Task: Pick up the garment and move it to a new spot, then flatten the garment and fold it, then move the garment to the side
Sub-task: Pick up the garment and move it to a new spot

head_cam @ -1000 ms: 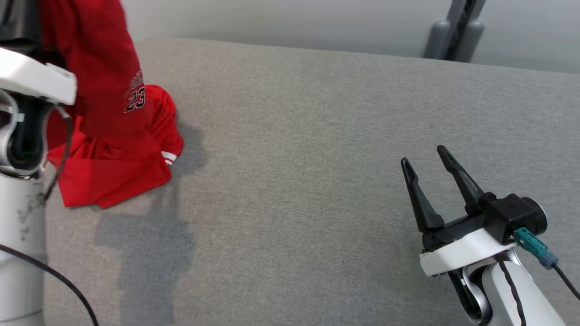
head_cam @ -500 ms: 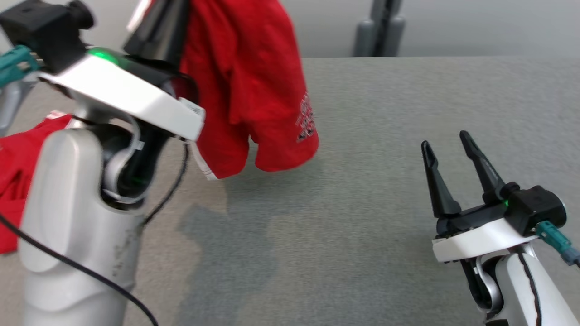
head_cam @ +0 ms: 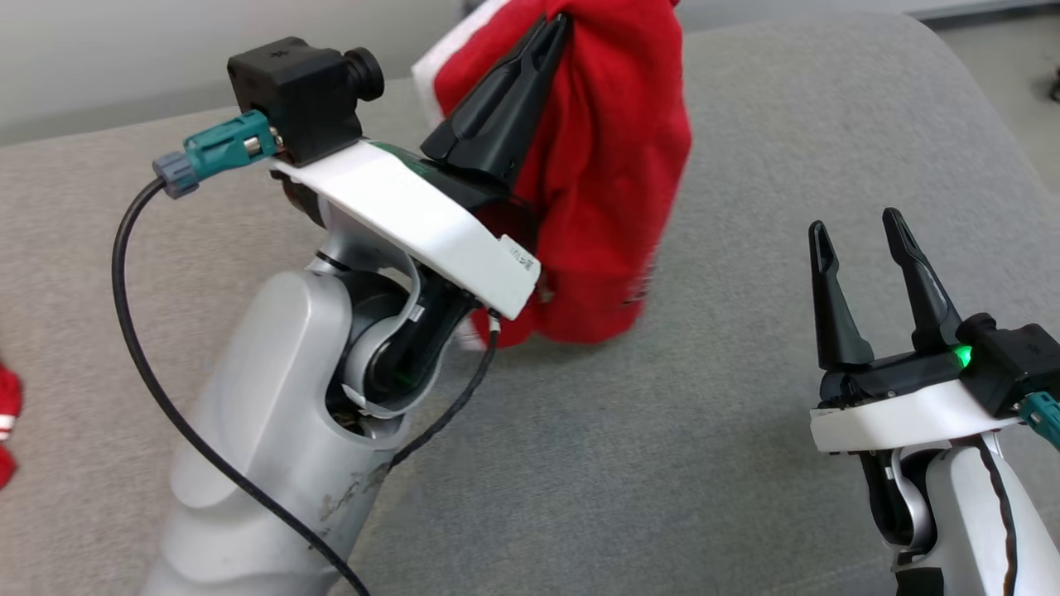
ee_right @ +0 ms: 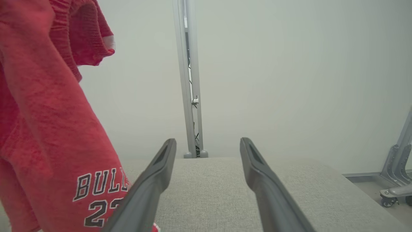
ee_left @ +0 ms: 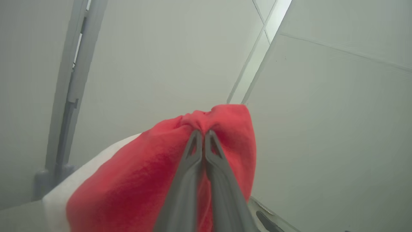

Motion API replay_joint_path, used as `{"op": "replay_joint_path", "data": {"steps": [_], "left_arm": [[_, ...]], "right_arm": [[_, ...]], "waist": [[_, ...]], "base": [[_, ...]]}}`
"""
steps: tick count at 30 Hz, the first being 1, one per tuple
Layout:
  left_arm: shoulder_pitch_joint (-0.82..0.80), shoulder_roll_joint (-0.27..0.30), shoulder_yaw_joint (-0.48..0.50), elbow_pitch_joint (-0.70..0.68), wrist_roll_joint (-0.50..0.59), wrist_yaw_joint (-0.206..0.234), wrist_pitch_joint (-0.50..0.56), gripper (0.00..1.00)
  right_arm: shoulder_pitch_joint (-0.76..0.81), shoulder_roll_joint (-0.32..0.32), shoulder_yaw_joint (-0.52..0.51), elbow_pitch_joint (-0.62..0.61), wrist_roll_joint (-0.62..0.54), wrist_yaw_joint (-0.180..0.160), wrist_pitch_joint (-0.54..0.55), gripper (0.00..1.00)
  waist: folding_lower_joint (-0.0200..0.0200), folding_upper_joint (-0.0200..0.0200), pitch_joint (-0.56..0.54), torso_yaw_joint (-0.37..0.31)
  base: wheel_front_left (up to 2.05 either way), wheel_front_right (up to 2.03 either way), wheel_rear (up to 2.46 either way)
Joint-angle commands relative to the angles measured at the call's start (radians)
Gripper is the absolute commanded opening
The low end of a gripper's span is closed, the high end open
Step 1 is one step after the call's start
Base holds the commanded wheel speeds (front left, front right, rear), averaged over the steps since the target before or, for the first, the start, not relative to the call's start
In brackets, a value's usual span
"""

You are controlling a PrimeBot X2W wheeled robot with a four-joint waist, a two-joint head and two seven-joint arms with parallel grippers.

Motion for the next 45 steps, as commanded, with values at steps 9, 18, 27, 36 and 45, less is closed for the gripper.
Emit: {"op": "replay_joint_path", "data": {"steps": [9,18,27,36,45], "left_arm": [[-0.002,0.006,0.0,0.206,-0.107,0.198,-0.171,0.0],[0.028,0.049,0.048,0.534,-0.082,0.227,-0.253,0.0],[-0.006,0.055,0.043,0.733,-0.059,0.167,-0.363,1.0],[0.016,0.11,0.03,0.685,0.04,0.086,-0.491,1.0],[0.266,0.159,0.129,0.404,0.22,0.043,-0.496,1.0]], "right_arm": [[-0.005,0.007,-0.009,-0.009,-0.005,0.0,-0.005,1.0],[-0.016,0.005,0.03,-0.001,-0.013,0.0,-0.005,1.0],[-0.002,-0.011,0.054,0.012,-0.018,0.0,-0.005,1.0],[0.023,-0.036,0.049,0.023,-0.016,0.0,-0.005,1.0],[0.069,-0.061,0.079,0.049,-0.002,0.0,-0.005,1.0]], "waist": [[0.0,-0.0001,0.053,-0.028],[0.0,-0.0001,0.056,0.02],[0.0,-0.0001,0.035,0.072],[0.0,-0.0001,-0.032,0.147],[0.0,-0.0001,-0.112,0.214]], "base": [[0.0,0.0,0.0],[0.0,0.0,0.0],[0.0,0.0,0.0],[0.0,0.0,0.0],[0.0,0.0,0.0]]}}
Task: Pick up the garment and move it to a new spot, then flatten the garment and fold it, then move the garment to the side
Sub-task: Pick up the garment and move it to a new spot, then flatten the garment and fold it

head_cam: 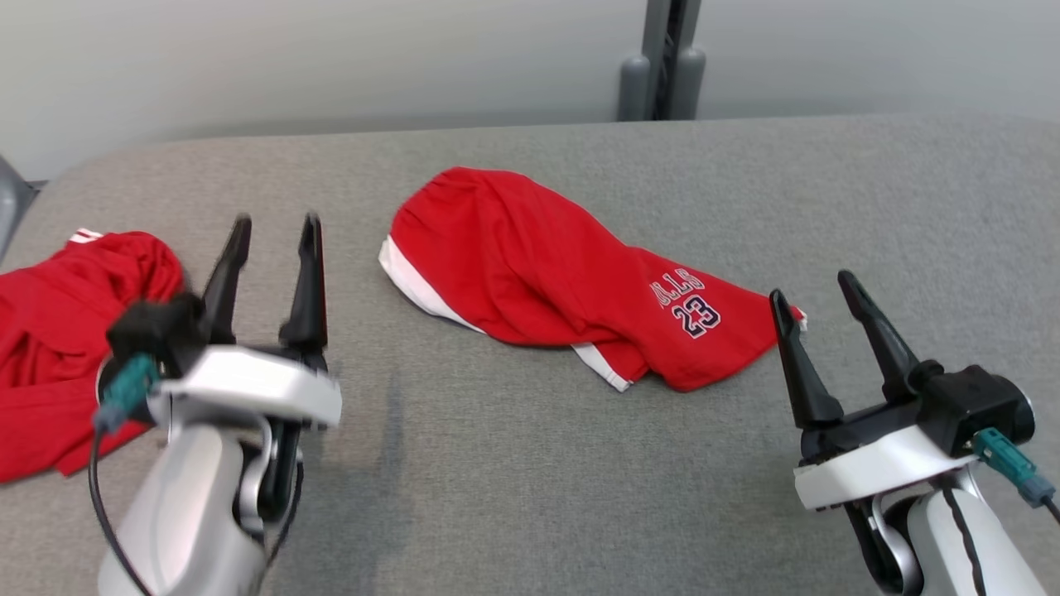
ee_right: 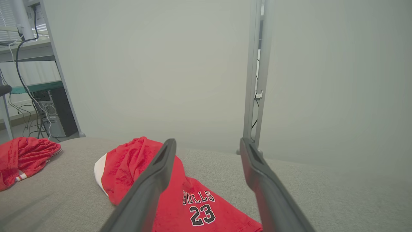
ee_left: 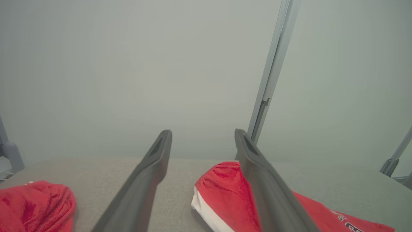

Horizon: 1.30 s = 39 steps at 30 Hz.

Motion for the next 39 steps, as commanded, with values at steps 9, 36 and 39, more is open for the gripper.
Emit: {"op": "replay_joint_path", "data": {"steps": [9,36,39], "left_arm": [[0.297,-0.09,0.13,-0.205,0.145,-0.04,-0.002,1.0],[0.31,-0.155,0.127,-0.203,0.174,-0.1,-0.001,1.0],[0.307,-0.155,0.117,-0.205,0.167,-0.094,-0.001,1.0]], "right_arm": [[0.067,0.003,0.016,0.022,0.011,0.0,-0.005,1.0],[-0.07,0.024,0.153,0.45,0.254,0.0,0.074,1.0],[-0.09,0.026,0.137,0.493,0.272,0.0,0.073,1.0]], "waist": [[0.0,0.0,-0.065,0.065],[0.0,0.0,0.016,0.231],[0.0,0.0,0.022,0.244]], "base": [[0.0,0.0,0.0],[0.0,0.0,0.0],[0.0,0.0,0.0]]}}
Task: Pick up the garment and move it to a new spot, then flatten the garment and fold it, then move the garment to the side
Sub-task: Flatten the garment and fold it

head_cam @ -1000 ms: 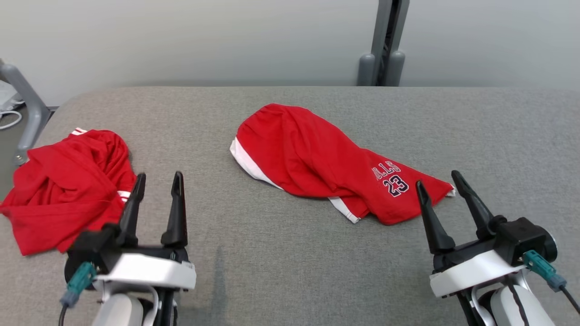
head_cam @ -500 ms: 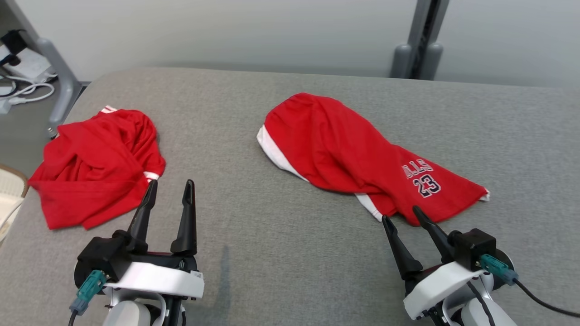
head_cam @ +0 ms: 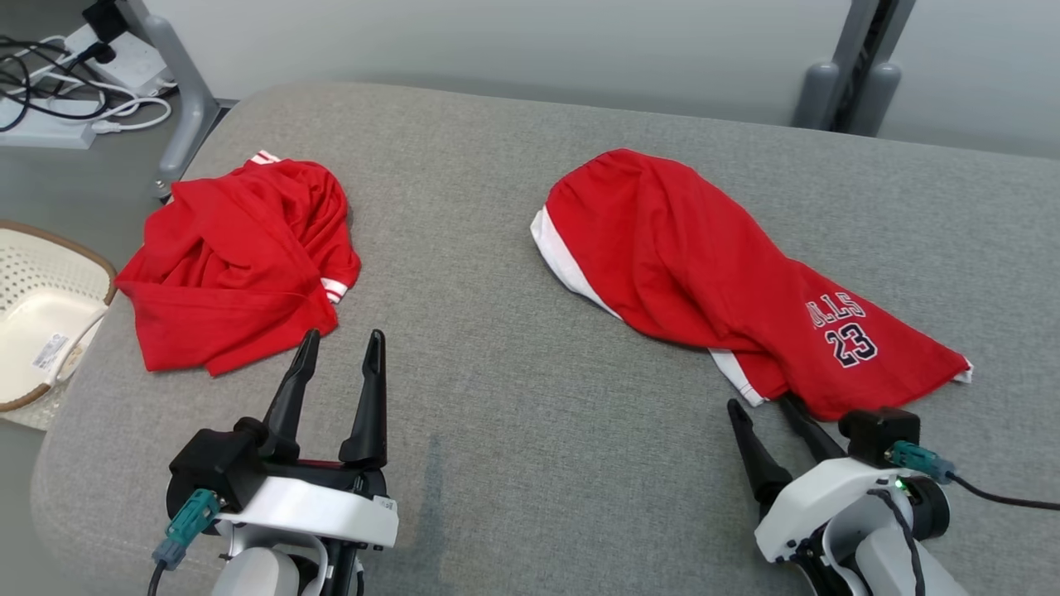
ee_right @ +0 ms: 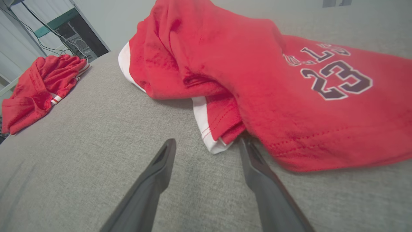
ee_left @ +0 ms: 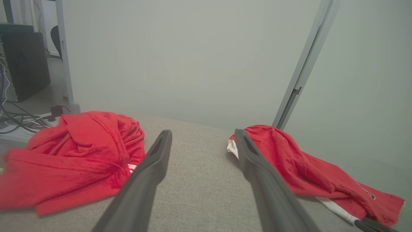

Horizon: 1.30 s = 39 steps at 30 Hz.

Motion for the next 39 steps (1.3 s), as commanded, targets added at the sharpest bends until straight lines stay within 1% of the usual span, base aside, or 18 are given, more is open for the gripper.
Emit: {"op": "replay_joint_path", "data": {"steps": [1,7,8,9,10,11,16,18,21,24,26,30,32,36,39], "left_arm": [[-0.015,0.004,-0.002,-0.002,-0.006,0.006,-0.001,1.0],[-0.017,0.003,-0.019,-0.008,-0.015,0.014,-0.001,1.0],[-0.018,0.004,-0.021,-0.01,-0.015,0.014,-0.001,1.0],[-0.02,0.004,-0.023,-0.011,-0.016,0.015,-0.001,1.0],[-0.022,0.004,-0.024,-0.012,-0.016,0.016,-0.001,1.0],[-0.024,0.003,-0.026,-0.013,-0.016,0.018,-0.001,1.0],[-0.023,0.003,-0.018,-0.013,-0.014,0.023,-0.001,1.0],[-0.02,0.003,-0.01,-0.008,-0.017,0.022,-0.001,1.0],[-0.016,0.004,0.001,0.0,-0.019,0.013,-0.001,1.0],[-0.004,0.003,0.01,0.009,-0.021,0.011,0.0,1.0],[0.003,0.003,0.012,0.014,-0.023,0.008,-0.001,1.0],[0.017,0.004,0.006,0.019,-0.029,0.009,-0.001,1.0],[0.026,0.004,0.002,0.02,-0.034,0.01,-0.001,1.0],[0.039,0.004,-0.011,0.023,-0.042,0.013,-0.001,1.0],[0.051,0.004,-0.02,0.023,-0.049,0.019,-0.001,1.0]], "right_arm": [[-0.016,-0.003,-0.007,0.012,0.008,0.0,-0.005,1.0],[-0.049,0.001,-0.017,0.074,0.018,0.0,-0.016,1.0],[-0.054,0.002,-0.015,0.082,0.022,0.0,-0.017,0.85],[-0.058,0.002,-0.013,0.089,0.024,0.0,-0.016,0.46],[-0.062,0.002,-0.01,0.098,0.024,0.0,-0.015,0.18],[-0.071,0.001,0.002,0.109,0.024,0.0,-0.021,0.0],[-0.088,0.001,0.032,0.113,0.04,0.0,-0.027,0.0],[-0.088,-0.002,0.057,0.102,0.054,0.0,-0.022,0.0],[-0.071,-0.016,0.104,0.064,0.093,0.0,-0.001,0.0],[-0.041,-0.04,0.165,-0.009,0.173,0.0,0.057,0.0],[-0.017,-0.077,0.211,-0.081,0.234,0.0,0.111,0.0],[0.038,-0.183,0.256,-0.238,0.35,0.0,0.227,0.0],[0.059,-0.243,0.247,-0.308,0.393,0.0,0.278,0.0],[0.119,-0.335,0.226,-0.437,0.484,0.0,0.422,0.0],[0.176,-0.376,0.184,-0.517,0.557,0.0,0.529,0.0]], "waist": [[0.0,0.0,0.005,0.007],[0.0,0.0,0.019,0.022],[0.0,0.0,0.022,0.024],[0.0,0.0,0.024,0.025],[0.0,0.0,0.027,0.026],[0.0,0.0,0.031,0.026],[0.0,0.0,0.031,0.011],[0.0,0.0,0.023,-0.005],[0.0,0.0,0.003,-0.038],[0.0,0.0,-0.027,-0.081],[0.0,0.0,-0.048,-0.112],[0.0,0.0,-0.086,-0.172],[0.0,0.0,-0.101,-0.199],[0.0,0.0,-0.124,-0.24],[0.0,0.0,-0.137,-0.261]], "base": [[0.0,0.0,0.0],[0.0,0.0,0.0],[0.0,0.0,0.0],[0.0,0.0,0.0],[0.0,0.0,0.0],[0.0,0.0,0.0],[0.0,0.0,0.0],[0.0,0.0,0.0],[0.0,0.0,0.0],[0.0,0.0,0.0],[0.0,0.0,0.0],[0.0,0.0,0.0],[0.0,0.0,0.0],[0.0,0.0,0.0],[0.0,0.0,0.0]]}}
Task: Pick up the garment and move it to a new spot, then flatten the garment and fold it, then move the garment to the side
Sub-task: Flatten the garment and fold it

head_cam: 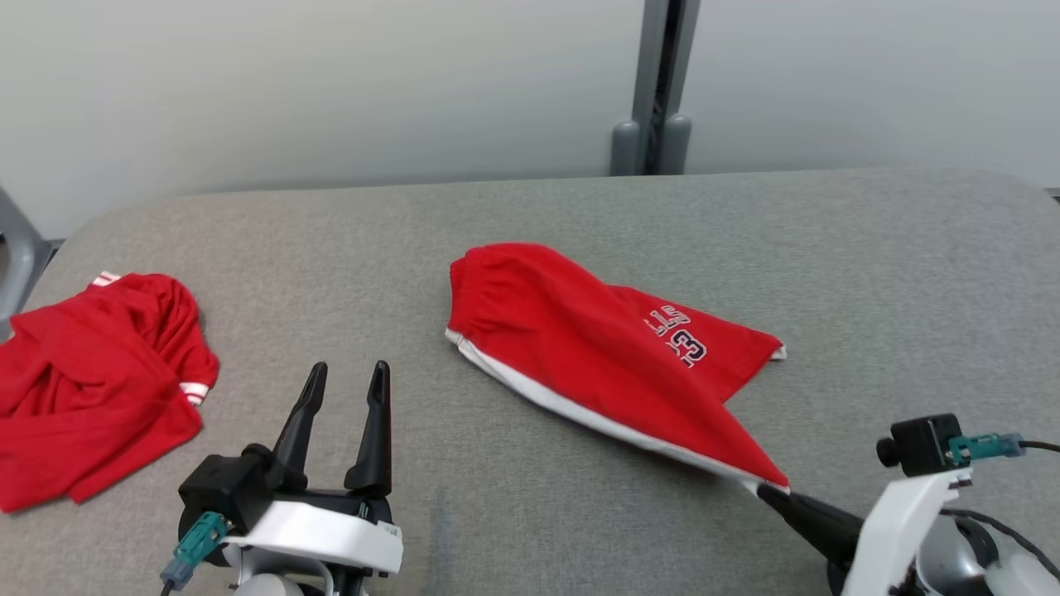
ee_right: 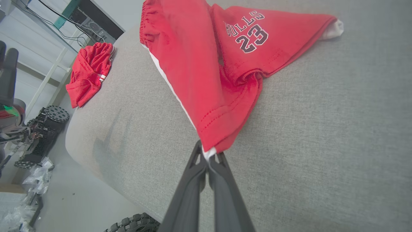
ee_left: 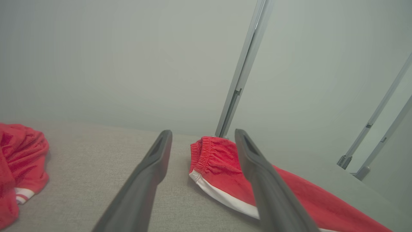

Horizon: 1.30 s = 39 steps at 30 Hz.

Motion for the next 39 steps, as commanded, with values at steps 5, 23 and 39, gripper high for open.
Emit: {"op": "replay_joint_path", "data": {"steps": [5,23,39], "left_arm": [[0.018,0.004,-0.009,-0.003,-0.013,0.01,-0.001,1.0],[-0.034,0.004,-0.034,-0.005,-0.021,0.009,-0.001,1.0],[-0.07,0.004,-0.036,0.032,-0.008,0.018,-0.001,1.0]], "right_arm": [[0.123,-0.035,-0.09,-0.057,0.054,0.0,0.182,0.0],[0.084,0.144,-0.347,-0.141,-0.247,0.0,0.071,1.0],[-0.058,0.214,-0.269,0.029,-0.452,0.0,-0.368,1.0]], "waist": [[0.0,-0.0001,-0.03,-0.038],[0.0,-0.0001,0.02,-0.007],[0.0,-0.0001,0.071,-0.007]], "base": [[0.0,0.0,0.0],[0.0,0.0,0.0],[0.0,0.0,0.0]]}}
